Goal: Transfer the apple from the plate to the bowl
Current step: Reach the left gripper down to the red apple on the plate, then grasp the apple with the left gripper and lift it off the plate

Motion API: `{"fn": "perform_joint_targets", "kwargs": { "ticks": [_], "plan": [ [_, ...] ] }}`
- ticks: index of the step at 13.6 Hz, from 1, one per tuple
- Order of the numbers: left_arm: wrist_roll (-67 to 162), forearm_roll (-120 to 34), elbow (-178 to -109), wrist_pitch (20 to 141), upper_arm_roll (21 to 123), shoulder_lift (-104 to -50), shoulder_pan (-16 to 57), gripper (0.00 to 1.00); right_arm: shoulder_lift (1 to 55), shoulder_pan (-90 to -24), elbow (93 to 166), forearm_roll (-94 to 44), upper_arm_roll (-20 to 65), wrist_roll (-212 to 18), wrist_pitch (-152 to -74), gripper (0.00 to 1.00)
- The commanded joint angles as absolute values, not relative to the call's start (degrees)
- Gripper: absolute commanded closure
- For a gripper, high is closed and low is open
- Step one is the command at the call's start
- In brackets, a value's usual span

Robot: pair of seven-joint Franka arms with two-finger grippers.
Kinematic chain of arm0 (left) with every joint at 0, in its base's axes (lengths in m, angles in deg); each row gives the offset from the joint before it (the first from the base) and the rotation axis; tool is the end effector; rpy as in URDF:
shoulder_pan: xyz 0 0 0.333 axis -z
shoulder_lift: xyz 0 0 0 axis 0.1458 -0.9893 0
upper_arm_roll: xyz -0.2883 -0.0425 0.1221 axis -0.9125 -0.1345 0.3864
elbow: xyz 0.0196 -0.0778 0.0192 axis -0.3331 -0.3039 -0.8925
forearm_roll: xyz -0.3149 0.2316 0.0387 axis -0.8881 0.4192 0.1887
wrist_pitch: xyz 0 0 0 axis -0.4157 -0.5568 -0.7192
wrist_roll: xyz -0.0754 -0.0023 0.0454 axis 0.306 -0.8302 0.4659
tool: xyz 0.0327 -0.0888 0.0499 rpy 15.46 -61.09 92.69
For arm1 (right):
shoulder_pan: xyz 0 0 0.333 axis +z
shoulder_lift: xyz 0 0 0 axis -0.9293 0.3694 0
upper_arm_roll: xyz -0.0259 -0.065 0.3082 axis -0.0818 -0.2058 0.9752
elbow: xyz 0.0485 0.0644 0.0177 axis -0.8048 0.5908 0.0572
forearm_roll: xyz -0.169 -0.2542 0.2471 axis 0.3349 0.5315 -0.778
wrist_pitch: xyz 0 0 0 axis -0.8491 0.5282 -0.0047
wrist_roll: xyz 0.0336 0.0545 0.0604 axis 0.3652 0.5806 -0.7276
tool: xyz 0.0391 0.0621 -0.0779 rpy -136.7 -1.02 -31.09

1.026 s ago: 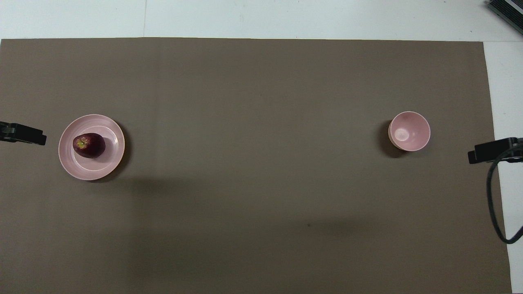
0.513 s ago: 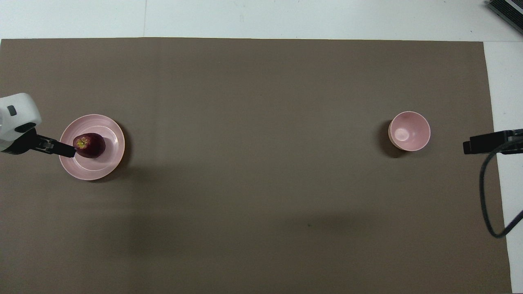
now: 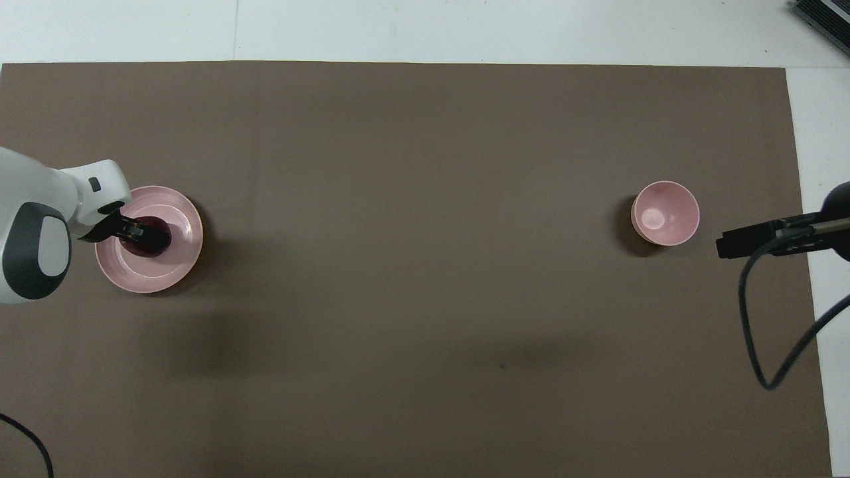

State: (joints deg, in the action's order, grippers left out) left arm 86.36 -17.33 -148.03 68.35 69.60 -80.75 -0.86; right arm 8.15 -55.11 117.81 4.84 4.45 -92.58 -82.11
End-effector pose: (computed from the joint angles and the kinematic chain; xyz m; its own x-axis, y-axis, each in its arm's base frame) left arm 0.5942 0.0383 0.3461 0.9361 -0.3516 -0.0117 -0.3514 -0.9361 0.0166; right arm 0.5229 0.0219 0.6509 0.9936 0.1126 -0.0036 0.1124 -0.9932 -0.0292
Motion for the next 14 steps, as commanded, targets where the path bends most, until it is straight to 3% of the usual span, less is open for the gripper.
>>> {"fn": "perform_joint_targets", "kwargs": {
  "ticks": [1,3,4,5,6,7,14],
  "plan": [
    [87.09,-18.0,-148.92,71.58,70.21,-82.37,-0.23,0.0,6.91,-55.66,119.59,3.89,4.42,-94.71,-83.59,0.0],
    [87.09,-18.0,-148.92,72.3,70.21,-83.18,-0.23,0.0,6.82,-56.1,119.77,3.89,4.42,-95.76,-83.33,0.0],
    [86.83,-18.0,-148.92,72.3,70.21,-83.35,-0.23,0.06,6.73,-56.19,119.85,3.89,4.42,-96.38,-83.41,0.0],
    [86.48,-18.0,-148.92,71.86,70.21,-83.36,-0.23,0.55,6.73,-56.19,119.85,3.89,4.42,-96.47,-83.33,0.0],
    [86.39,-18.0,-148.66,71.42,70.21,-83.36,-0.32,0.94,6.65,-56.19,119.94,3.89,4.42,-96.47,-82.89,0.0],
    [86.39,-18.0,-148.39,70.98,70.21,-83.36,-0.49,1.0,6.3,-56.19,120.46,3.98,4.42,-96.47,-82.97,0.0],
    [73.67,-17.92,-142.86,59.84,69.59,-79.58,1.78,1.0,5.94,-55.4,122.23,3.89,4.42,-95.85,-84.03,0.0]
  ]
}}
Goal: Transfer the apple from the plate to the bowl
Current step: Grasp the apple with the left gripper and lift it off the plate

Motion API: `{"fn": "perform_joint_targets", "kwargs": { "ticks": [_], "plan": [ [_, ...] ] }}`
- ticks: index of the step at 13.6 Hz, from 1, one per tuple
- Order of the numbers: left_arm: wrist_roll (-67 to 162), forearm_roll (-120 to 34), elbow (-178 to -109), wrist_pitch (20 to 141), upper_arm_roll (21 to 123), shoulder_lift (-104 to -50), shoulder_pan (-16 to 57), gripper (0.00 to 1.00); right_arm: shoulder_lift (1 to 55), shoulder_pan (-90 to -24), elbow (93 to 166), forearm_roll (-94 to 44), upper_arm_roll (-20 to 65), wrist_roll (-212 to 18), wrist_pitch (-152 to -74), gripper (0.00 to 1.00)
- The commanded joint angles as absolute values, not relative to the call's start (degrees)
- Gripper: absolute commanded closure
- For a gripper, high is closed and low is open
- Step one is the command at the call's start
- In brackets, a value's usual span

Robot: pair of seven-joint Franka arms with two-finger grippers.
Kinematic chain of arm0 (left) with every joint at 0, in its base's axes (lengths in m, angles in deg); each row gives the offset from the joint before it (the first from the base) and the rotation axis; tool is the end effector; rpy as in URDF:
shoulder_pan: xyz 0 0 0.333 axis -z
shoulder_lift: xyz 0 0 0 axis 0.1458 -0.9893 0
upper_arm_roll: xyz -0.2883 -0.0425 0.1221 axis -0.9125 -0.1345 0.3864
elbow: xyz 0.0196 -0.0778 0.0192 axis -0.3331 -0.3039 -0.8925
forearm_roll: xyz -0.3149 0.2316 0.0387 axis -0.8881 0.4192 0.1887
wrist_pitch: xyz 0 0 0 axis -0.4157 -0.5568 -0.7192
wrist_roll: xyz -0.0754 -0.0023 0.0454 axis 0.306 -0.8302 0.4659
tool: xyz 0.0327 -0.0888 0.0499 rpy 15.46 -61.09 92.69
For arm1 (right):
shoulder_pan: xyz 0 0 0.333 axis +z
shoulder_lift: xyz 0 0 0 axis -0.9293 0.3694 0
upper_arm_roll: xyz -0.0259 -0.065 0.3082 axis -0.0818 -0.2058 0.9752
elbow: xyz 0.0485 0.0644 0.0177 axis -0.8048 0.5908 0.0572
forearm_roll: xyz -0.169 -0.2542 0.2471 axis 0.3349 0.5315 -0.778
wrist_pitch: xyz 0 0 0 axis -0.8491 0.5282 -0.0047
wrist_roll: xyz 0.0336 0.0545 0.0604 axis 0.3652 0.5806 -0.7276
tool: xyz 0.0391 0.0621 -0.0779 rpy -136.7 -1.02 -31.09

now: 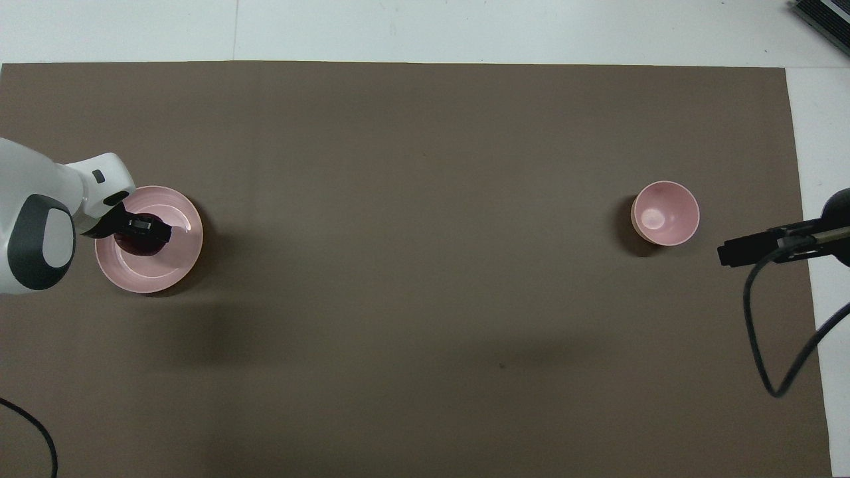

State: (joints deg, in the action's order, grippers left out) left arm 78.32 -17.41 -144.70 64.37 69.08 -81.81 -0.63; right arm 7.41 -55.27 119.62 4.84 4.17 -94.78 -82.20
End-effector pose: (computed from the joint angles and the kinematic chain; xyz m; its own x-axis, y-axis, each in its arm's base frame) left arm 0.6030 0.0318 0.3551 0.9727 -0.2285 -0.0410 -0.2275 -0.9734 0.0274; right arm 0.5191 0.0171 0.6429 0.9895 0.1435 -0.0195 0.1428 -0.9892 -0.0339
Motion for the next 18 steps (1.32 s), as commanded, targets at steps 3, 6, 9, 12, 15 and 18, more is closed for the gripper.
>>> {"fn": "perform_joint_targets", "kwargs": {
  "ticks": [3,6,9,12,15,18],
  "plan": [
    [64.38,-18.0,-140.23,58.51,69.59,-77.92,5.2,1.0,5.94,-55.31,123.63,3.11,4.59,-96.46,-86.31,0.0],
    [57.39,-20.88,-135.58,56.31,68.98,-78.43,5.57,1.0,5.59,-56.37,124.86,-2.51,4.42,-100.41,-86.31,0.0],
    [57.65,-28.28,-129.26,48.68,68.54,-79.48,6.09,1.0,5.5,-60.49,125.04,-14.35,3.89,-106.12,-86.23,0.0],
    [46.36,-31.08,-127.47,45.84,68.46,-79.57,8.82,1.0,5.59,-59.98,125.04,-20.62,3.89,-105.0,-88.67,0.0],
    [44.03,-36.36,-126.6,46.28,68.28,-79.75,13.02,1.0,6.2,-59.71,126.09,-28.68,3.98,-102.71,-89.91,0.0],
    [35.73,-41.28,-126.16,43.05,67.93,-79.49,16.81,1.0,7.78,-58.84,130.13,-38.09,4.33,-102.88,-96.83,0.0]
  ]
}}
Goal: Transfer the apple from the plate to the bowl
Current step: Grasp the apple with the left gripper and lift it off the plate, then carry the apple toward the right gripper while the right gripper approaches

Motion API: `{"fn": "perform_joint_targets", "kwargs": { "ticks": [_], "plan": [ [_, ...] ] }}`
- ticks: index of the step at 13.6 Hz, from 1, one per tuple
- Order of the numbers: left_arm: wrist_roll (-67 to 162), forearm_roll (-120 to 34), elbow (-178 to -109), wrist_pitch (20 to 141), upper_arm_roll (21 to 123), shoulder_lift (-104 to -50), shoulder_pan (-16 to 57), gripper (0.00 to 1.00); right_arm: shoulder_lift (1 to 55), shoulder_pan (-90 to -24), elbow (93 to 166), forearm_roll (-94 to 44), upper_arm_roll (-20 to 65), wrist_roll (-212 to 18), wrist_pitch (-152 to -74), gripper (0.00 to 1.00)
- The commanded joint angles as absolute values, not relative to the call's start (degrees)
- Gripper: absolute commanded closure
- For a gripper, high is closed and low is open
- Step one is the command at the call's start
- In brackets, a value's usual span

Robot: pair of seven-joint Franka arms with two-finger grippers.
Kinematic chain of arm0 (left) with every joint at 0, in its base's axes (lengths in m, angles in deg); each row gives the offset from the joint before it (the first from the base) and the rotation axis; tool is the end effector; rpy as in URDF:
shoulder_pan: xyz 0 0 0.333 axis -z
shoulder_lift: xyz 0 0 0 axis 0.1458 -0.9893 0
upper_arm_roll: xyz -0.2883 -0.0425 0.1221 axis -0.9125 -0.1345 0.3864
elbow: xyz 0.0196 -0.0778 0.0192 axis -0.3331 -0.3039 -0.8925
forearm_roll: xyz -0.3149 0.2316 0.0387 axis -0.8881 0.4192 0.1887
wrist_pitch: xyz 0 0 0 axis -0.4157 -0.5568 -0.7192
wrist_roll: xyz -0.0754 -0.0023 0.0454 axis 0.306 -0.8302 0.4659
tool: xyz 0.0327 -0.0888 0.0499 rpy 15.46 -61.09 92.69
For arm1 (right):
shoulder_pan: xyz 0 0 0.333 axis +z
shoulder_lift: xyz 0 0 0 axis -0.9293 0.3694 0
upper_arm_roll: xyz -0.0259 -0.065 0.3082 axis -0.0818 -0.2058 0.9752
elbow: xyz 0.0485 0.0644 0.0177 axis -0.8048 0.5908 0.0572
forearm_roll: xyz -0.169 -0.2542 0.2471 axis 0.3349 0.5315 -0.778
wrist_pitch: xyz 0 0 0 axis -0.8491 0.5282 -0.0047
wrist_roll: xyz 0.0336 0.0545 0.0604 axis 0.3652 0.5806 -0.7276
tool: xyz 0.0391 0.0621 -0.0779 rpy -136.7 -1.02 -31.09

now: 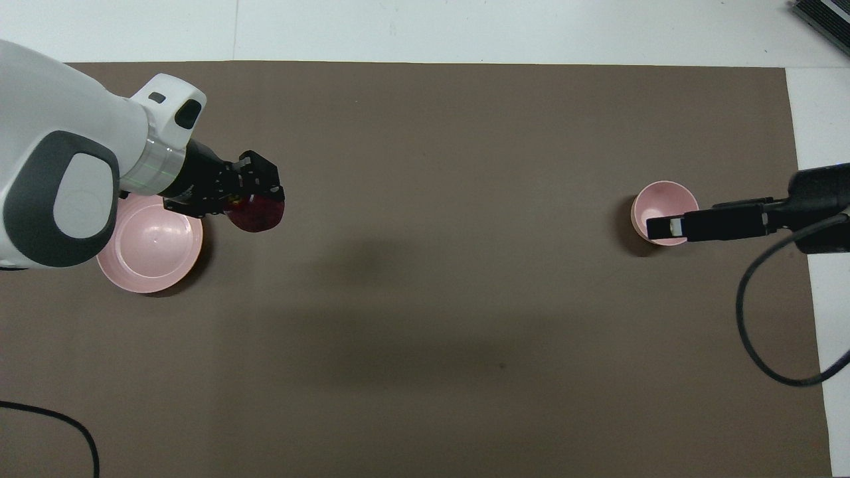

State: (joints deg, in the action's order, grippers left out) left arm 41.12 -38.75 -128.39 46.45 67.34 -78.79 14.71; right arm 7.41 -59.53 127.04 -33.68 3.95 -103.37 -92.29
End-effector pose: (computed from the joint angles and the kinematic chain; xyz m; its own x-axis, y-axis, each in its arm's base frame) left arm 0.5976 -0.1762 0.4996 0.9670 0.1893 -0.1705 0.2364 -0.9164 0.3231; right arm 0.5373 0.0354 0.6197 0.9842 0.0818 0.1573 0.1634 -0.7630 -0.6254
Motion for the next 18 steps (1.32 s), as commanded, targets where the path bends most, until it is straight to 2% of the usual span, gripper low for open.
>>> {"fn": "perform_joint_targets", "kwargs": {
  "ticks": [1,5,7,10,14,18],
  "plan": [
    [31.85,-45.12,-126.07,41.55,67.75,-79.49,17.08,1.0,9.88,-57.87,130.05,-42.82,4.33,-102.89,-98.43,0.0],
    [11.29,-59.9,-126.42,39.87,65.3,-79.4,17.08,1.0,15.6,-55.67,130.4,-56.27,4.51,-104.55,-100.73,0.0],
    [7.12,-65.7,-126.77,39.87,63.8,-79.31,17.08,1.0,16.49,-54.27,131.97,-61.13,4.51,-104.82,-102.39,0.0],
    [-1.46,-75.89,-127.03,40.13,63.62,-79.49,17.17,1.0,15.7,-52.95,136.28,-70.17,4.59,-104.12,-103.1,0.0],
    [-12.64,-86.07,-127.73,40.48,62.39,-79.84,17.44,1.0,12.19,-51.28,141.11,-72.92,4.59,-99.55,-102.48,0.0],
    [-14.86,-98.22,-132.39,42.85,61.25,-80.1,18.57,1.0,11.39,-50.66,142.62,-76.08,4.59,-97.62,-101.44,0.0]
  ]
}}
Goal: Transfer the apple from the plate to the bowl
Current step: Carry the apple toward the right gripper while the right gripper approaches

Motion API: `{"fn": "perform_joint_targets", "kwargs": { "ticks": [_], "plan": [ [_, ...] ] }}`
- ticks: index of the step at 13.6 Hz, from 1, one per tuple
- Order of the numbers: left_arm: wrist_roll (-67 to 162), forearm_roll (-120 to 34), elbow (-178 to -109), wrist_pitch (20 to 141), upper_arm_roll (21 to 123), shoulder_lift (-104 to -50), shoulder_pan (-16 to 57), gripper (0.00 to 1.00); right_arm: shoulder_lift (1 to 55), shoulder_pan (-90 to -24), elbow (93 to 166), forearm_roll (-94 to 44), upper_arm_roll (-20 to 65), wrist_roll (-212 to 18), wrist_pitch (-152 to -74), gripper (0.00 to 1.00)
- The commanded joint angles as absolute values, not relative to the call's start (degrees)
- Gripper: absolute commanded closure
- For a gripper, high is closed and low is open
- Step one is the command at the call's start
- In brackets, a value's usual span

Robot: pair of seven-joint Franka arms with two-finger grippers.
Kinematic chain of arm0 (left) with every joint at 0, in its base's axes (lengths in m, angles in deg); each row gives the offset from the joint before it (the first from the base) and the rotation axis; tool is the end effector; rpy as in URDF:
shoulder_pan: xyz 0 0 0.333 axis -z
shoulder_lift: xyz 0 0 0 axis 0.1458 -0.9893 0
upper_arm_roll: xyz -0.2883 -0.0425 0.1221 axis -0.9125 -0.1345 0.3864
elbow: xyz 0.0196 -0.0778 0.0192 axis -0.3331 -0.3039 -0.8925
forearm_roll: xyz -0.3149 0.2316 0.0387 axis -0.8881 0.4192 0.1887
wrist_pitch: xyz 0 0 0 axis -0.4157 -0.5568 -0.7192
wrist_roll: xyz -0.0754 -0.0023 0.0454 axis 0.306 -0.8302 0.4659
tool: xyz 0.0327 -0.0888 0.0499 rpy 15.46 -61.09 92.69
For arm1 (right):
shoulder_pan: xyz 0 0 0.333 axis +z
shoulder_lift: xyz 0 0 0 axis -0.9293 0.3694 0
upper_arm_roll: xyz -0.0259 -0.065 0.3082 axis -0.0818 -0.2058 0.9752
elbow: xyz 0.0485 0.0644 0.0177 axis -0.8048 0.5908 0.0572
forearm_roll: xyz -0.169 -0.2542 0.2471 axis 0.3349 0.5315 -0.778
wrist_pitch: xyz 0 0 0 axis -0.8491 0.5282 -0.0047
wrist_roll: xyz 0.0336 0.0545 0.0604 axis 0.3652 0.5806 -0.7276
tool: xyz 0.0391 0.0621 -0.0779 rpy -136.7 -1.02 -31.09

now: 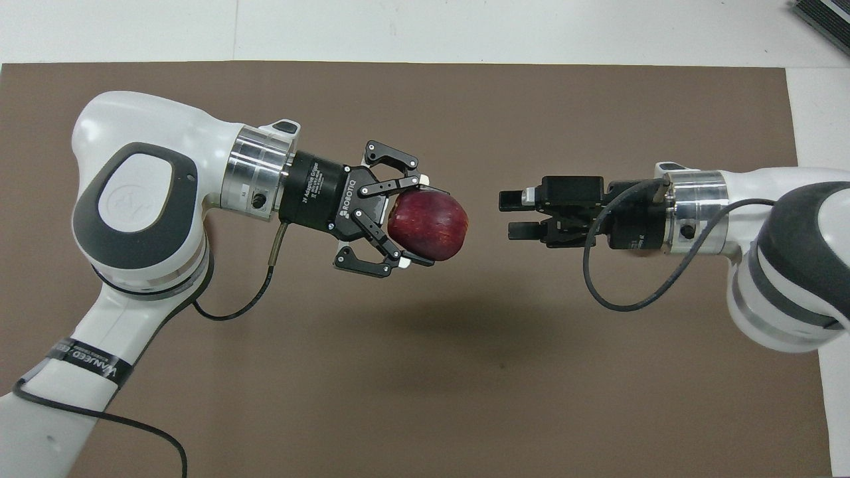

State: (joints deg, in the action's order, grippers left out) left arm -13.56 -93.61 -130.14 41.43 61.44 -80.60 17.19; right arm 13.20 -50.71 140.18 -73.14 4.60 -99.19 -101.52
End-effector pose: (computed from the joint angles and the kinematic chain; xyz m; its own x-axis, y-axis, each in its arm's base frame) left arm 0.5551 -0.3129 0.5253 0.0136 0.2425 -0.9701 0.9530 -0.2968 -0.0608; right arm 0.5523 0.1484 0.5060 0.9779 -0.1075 -0.1792 -0.2021 -0.2681 -0.9420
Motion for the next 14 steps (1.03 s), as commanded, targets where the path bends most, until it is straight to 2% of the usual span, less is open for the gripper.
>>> {"fn": "perform_joint_targets", "kwargs": {
  "ticks": [1,5,10,13,14],
  "plan": [
    [-14.69,-99.2,-132.92,43.72,60.9,-79.84,19.1,1.0,11.48,-50.92,142.53,-77.05,4.59,-95.87,-99.78,0.0],
    [-14.6,-102.64,-135.81,50.73,60.72,-79.4,22.69,1.0,11.39,-51.27,142.53,-77.58,4.59,-93.04,-98.53,0.0],
    [-14.51,-107.74,-135.82,59.44,57.83,-79.4,23.93,1.0,11.13,-50.75,142.71,-76.54,4.5,-93.66,-98.53,0.0],
    [-14.42,-108.35,-135.82,60.17,57.38,-79.31,24.38,1.0,11.13,-51.09,142.71,-76.44,4.5,-93.83,-97.57,0.0],
    [-14.42,-108.35,-135.82,60.08,57.29,-79.31,24.29,1.0,11.13,-51.27,142.71,-76.44,4.5,-93.75,-97.39,0.08]
  ]
}}
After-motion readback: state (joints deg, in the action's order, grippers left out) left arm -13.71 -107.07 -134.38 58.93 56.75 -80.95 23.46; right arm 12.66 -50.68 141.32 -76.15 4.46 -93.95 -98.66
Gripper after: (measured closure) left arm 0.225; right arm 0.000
